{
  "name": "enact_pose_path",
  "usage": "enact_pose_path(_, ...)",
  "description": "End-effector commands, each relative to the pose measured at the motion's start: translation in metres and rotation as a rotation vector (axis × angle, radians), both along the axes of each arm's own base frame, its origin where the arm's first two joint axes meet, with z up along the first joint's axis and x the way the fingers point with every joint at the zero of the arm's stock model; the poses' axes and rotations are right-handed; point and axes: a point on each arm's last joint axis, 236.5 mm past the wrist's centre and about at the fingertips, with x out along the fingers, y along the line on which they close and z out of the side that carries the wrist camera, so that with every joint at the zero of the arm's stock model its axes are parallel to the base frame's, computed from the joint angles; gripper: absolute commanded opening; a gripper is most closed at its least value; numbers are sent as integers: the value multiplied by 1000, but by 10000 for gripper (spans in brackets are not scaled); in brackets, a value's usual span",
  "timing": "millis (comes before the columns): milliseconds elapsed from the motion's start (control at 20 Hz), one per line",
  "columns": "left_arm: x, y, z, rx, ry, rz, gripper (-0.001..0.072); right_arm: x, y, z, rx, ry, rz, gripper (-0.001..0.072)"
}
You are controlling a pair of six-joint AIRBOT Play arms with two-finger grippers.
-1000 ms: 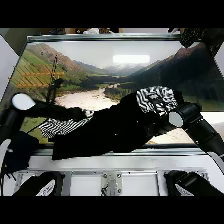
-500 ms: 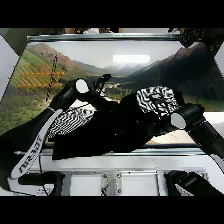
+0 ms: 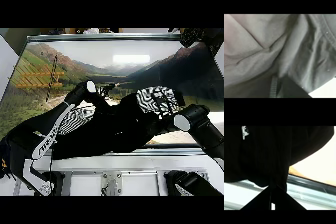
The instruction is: Fold the clothes and pants, and hang the long-sleeved shirts on hangers.
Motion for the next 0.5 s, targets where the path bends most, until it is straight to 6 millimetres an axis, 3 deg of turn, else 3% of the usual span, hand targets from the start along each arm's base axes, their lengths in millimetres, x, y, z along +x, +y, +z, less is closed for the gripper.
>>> enact_pose_path(0,9,3,18,-22,-36,12,15,19,2,14,16,-82,9,14)
enact_pose_path(50,22,5,43,-50,-91,26,15,31,-1,30,18,-132,16,14)
enact_pose_path(100,39,7,84,-92,-178,46,15,47,-5,56,33,-200,4,14)
enact_pose_path(200,60,13,190,-194,-394,85,15,78,-15,129,79,-380,-25,13)
enact_pose_path(250,59,17,249,-249,-517,92,15,89,-18,172,106,-486,-36,13)
enact_pose_path(350,36,27,363,-366,-768,97,15,98,-19,271,180,-733,-35,13)
enact_pose_path(450,-10,37,462,-493,-999,99,15,87,-16,357,282,-943,-32,13)
